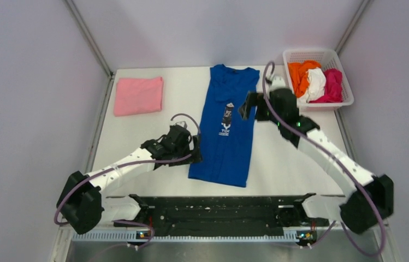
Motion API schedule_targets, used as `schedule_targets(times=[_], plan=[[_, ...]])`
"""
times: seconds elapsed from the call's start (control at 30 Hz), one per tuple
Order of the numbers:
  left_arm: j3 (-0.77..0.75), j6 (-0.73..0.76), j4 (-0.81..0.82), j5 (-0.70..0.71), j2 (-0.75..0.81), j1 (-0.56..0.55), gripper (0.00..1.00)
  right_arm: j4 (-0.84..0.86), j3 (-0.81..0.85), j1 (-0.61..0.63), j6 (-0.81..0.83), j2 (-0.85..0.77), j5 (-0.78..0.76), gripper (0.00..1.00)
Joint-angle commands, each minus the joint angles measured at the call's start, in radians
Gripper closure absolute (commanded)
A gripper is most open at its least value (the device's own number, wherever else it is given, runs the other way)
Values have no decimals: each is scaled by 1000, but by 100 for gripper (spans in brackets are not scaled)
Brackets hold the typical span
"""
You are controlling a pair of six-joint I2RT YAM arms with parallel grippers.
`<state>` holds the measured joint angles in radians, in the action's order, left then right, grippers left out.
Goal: Fold and stack the t-shirts
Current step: Grab the bottom of the folded rectangular tshirt with both arms, then fold the folded rectangular tshirt in 1/3 of the way
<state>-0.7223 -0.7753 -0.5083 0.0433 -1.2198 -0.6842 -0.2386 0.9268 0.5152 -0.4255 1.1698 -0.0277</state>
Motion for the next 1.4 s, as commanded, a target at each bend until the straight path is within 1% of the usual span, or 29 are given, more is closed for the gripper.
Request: schedule_targets(times=[0.0,0.07,0.13,0.2,0.27,0.33,0.37,0.43,0.5,0.53,0.57,0.67,0.7,0.73,0.83,1.0,1.1,1.23,1.37], plan=[[90,17,49,-121,35,28,18,-153,-253,151,-210,-112,-88,7],[123,15,83,-160,30,29,21,-200,-303,208,-254,-168,-56,12],[150,11,111,-171,12,29,24,-192,-350,276,-289,-196,-13,18],[166,5,142,-169,-18,28,28,-175,-383,331,-318,-192,8,22],[170,-2,168,-170,-52,31,35,-147,-412,364,-338,-168,22,26],[169,-4,191,-186,-78,31,44,-94,-437,388,-361,-134,44,29],[170,-3,201,-195,-86,30,49,-67,-448,398,-368,-116,56,31],[175,-3,217,-201,-101,31,65,-23,-464,410,-379,-71,63,37],[176,-3,217,-198,-108,31,84,-30,-463,416,-382,-29,47,43],[177,-3,209,-196,-110,31,97,-33,-465,422,-384,-13,40,45],[176,-3,201,-195,-112,30,100,-35,-467,426,-386,0,34,46],[193,-12,186,-201,-88,29,100,-47,-481,432,-400,14,4,55],[203,-18,187,-215,-73,28,100,-48,-486,437,-404,12,-3,61],[215,-27,186,-225,-55,28,100,-47,-491,443,-411,5,-7,74],[249,-53,171,-263,17,21,100,-53,-495,478,-422,-25,5,100],[298,-74,174,-381,153,12,100,-100,-473,549,-446,-73,33,100],[268,-56,170,-401,185,12,100,-112,-451,553,-437,-110,7,100],[161,-34,165,-386,122,15,100,-116,-380,543,-355,-121,-41,100],[22,9,176,-356,-18,35,100,-106,-312,437,-263,-82,-16,100]])
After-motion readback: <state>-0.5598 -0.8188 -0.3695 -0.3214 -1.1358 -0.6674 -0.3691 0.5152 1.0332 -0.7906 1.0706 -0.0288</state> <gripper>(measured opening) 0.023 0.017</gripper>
